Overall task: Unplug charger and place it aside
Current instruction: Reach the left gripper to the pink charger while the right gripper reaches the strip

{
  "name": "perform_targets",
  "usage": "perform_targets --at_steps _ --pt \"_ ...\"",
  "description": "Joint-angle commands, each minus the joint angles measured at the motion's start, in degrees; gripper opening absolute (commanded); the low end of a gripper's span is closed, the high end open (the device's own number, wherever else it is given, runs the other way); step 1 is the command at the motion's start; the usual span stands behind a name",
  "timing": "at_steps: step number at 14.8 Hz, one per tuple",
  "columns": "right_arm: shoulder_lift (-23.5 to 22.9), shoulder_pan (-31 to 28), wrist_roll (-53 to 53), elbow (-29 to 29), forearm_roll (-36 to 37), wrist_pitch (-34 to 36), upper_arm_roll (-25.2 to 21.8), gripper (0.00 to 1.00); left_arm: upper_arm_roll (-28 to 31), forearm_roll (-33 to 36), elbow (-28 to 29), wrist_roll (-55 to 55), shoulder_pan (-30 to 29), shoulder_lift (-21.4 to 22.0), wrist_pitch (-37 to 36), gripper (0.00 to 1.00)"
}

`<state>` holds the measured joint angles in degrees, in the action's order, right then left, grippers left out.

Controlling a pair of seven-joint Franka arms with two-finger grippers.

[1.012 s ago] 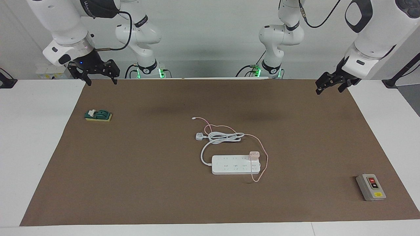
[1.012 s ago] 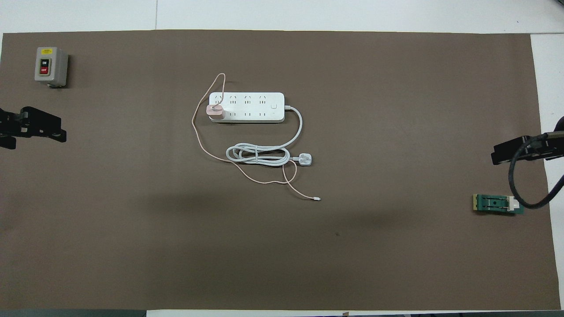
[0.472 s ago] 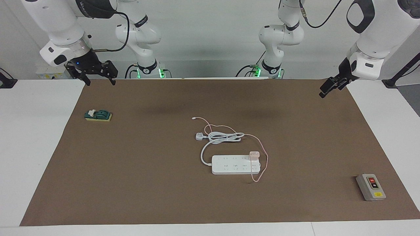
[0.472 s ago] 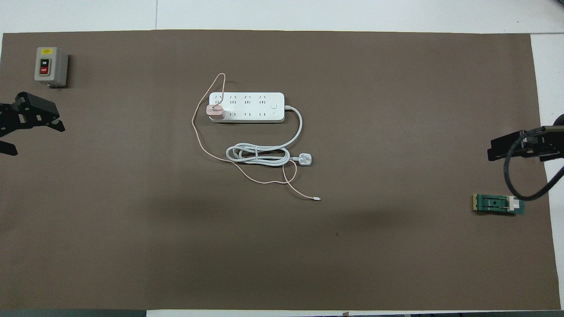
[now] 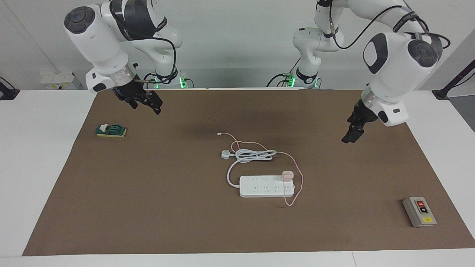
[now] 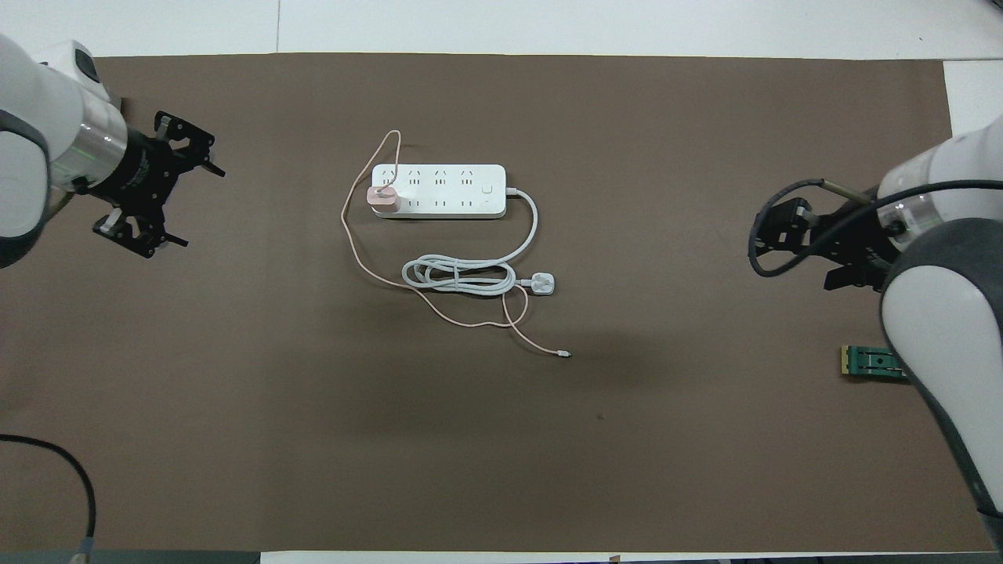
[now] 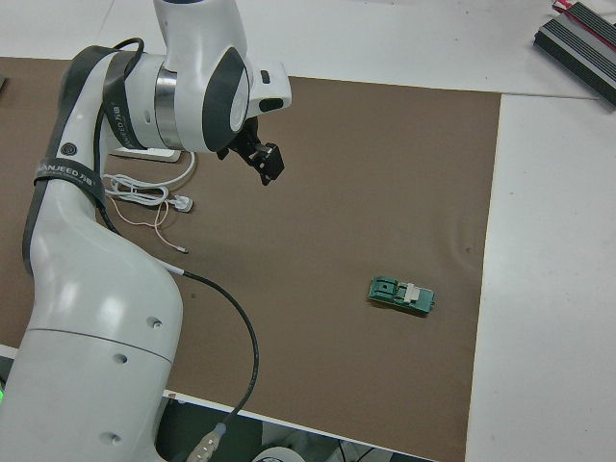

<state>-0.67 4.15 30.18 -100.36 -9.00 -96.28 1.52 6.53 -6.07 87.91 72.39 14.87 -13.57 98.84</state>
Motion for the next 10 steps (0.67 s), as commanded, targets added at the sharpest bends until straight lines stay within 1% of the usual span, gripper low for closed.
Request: perform_targets --at_steps 1,4,6,7,8,10 --pt "-5.55 4.87 14.23 0.07 -3.73 -6.43 -0.02 1.00 0.85 -1.13 -2.21 11.07 1.82 -3.55 3.80 1.00" --pt "-10.74 8.58 23.05 0.25 -8.56 -14.35 -0.02 1.00 0.76 -1.31 -3.96 25.57 2.79 -9.26 10.22 1.00" --pt "-13.38 10.17 28.32 0.68 -13.38 -18.23 -0.02 1.00 1.20 -1.05 -7.12 29.19 6.38 -14.17 11.55 1.00" --pt "-16.26 11.13 31.48 2.34 -16.11 -20.07 -0.02 1.00 1.29 -1.05 -9.31 31.30 6.92 -16.81 11.81 1.00" --pt "-18.99 12.10 33.69 4.19 -17.70 -21.57 -0.02 1.00 1.20 -1.05 -10.03 33.14 7.01 -17.79 12.77 1.00" --pt "-24.01 14.20 38.70 7.35 -19.47 -24.64 -0.02 1.00 1.11 -1.13 -9.86 34.39 7.27 -18.41 14.62 1.00"
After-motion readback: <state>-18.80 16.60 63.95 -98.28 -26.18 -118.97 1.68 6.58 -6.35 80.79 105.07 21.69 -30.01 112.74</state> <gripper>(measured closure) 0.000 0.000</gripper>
